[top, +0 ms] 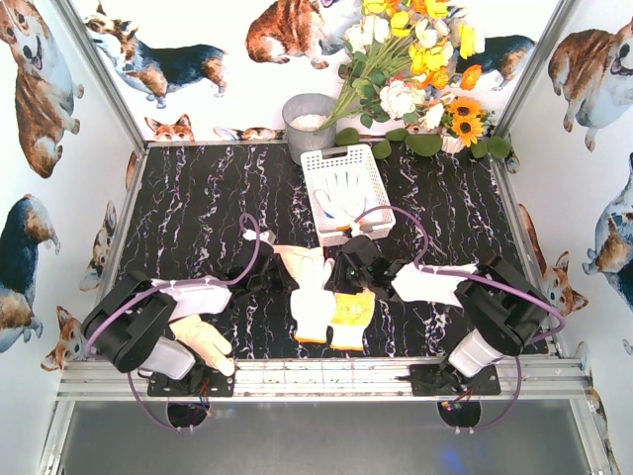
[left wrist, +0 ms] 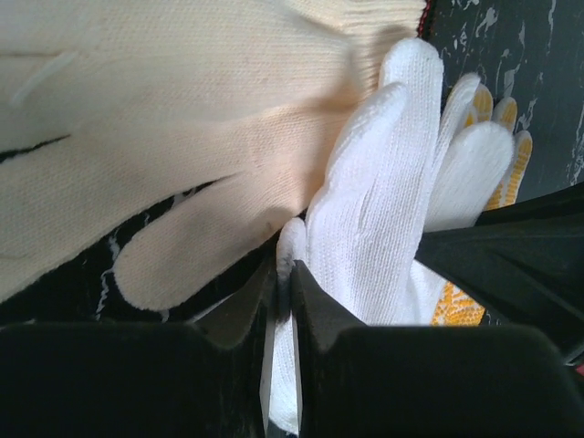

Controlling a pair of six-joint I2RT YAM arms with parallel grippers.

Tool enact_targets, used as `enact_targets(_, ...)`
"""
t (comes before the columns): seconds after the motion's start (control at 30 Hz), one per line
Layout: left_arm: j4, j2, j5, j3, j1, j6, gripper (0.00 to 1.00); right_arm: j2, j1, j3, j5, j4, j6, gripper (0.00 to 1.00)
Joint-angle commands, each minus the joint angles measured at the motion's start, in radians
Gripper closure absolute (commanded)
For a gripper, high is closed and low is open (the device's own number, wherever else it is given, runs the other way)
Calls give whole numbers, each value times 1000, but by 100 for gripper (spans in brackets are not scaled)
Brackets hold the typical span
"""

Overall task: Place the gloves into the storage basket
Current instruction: Pick up the glove from the center of the board.

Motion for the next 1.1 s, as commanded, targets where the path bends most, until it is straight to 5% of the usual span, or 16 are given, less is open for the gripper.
enact_targets(0.0, -18, -60, -29, -37, 6, 16, 97, -66, 7, 66, 23, -19, -55, 87)
enact_targets(0.37, -76, -191, -25, -38, -5, -6, 100, -140, 18, 64, -74, -54, -12, 99)
enact_targets(1.07, -78, -149, -3, 41, -96, -96, 100, -357, -63, 127, -62, -471, 65, 100)
